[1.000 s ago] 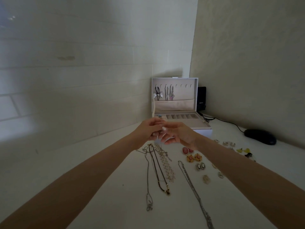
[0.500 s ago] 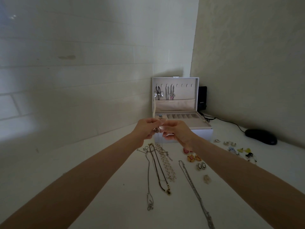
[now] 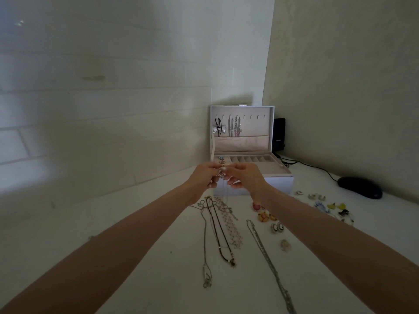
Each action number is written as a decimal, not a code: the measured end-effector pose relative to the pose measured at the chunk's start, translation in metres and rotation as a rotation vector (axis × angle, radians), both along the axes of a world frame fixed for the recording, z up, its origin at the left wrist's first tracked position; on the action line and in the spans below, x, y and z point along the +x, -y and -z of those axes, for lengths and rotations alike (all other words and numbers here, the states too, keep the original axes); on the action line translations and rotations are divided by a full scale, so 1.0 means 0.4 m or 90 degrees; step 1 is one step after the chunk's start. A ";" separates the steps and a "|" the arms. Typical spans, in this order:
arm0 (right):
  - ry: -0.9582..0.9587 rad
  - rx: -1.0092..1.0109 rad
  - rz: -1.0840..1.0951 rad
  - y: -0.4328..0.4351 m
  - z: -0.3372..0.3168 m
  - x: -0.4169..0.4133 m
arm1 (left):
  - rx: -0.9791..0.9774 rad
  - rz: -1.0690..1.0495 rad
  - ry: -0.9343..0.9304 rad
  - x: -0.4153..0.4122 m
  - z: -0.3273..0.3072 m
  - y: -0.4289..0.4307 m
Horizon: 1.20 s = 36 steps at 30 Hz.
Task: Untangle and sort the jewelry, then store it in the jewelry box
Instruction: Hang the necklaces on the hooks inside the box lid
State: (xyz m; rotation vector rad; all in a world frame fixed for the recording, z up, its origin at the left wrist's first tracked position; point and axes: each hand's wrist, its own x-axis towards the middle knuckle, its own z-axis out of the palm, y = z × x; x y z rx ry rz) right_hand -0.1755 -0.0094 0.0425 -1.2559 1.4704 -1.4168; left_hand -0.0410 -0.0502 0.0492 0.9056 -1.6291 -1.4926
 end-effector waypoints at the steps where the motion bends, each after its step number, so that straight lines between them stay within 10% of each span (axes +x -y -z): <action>1: 0.003 0.000 0.001 -0.001 -0.001 -0.002 | -0.024 -0.004 0.017 -0.001 0.002 0.001; 36: -0.088 -0.003 -0.043 -0.014 -0.005 -0.029 | -0.071 -0.032 0.085 0.028 -0.034 0.010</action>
